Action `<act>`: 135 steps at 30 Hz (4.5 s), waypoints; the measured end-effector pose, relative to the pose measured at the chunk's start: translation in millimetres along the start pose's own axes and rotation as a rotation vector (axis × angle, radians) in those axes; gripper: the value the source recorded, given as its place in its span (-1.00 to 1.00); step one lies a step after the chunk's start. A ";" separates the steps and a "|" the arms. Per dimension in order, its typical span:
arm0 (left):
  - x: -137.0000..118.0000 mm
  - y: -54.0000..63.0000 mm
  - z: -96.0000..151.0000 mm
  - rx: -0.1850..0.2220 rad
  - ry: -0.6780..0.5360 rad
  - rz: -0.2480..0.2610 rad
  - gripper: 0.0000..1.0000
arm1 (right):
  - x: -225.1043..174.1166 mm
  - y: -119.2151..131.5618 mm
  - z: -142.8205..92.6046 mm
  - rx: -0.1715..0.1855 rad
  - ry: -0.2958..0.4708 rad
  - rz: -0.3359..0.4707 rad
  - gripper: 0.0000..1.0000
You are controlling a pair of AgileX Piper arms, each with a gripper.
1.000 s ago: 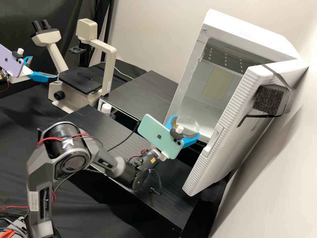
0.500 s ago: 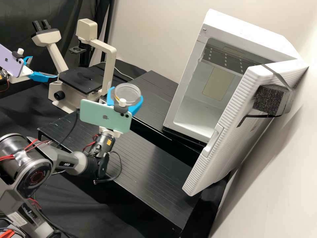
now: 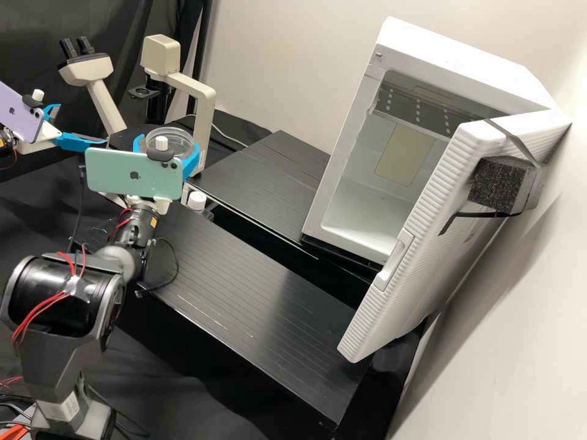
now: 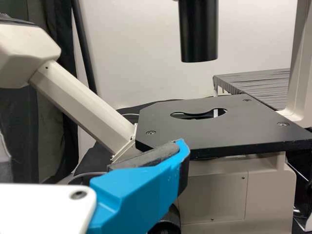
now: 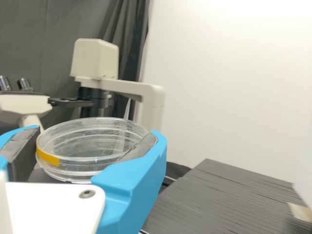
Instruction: Take out the petri dish and place it under the microscope.
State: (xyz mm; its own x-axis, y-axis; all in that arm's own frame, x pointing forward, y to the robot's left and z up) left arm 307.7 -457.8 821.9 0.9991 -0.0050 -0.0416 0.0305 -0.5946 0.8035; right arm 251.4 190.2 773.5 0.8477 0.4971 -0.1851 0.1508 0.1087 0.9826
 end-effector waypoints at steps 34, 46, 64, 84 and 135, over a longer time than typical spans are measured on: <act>0.0 0.0 0.0 0.000 0.000 0.000 1.00 | 152.9 -95.2 -6.2 -0.012 -0.125 -0.174 -1.00; 0.0 0.0 0.0 0.000 0.000 0.000 1.00 | 189.3 -109.9 13.1 0.011 -0.194 -0.229 -1.00; 0.0 0.0 0.0 0.000 0.000 0.000 1.00 | 213.6 -112.0 15.7 0.057 -0.216 -0.241 -1.00; 0.0 0.0 0.0 0.000 0.000 0.000 1.00 | 214.3 -122.7 22.2 0.076 -0.244 -0.269 1.00; 0.0 0.0 0.0 0.000 0.000 0.000 1.00 | -78.1 -25.4 43.2 0.068 -0.266 0.185 1.00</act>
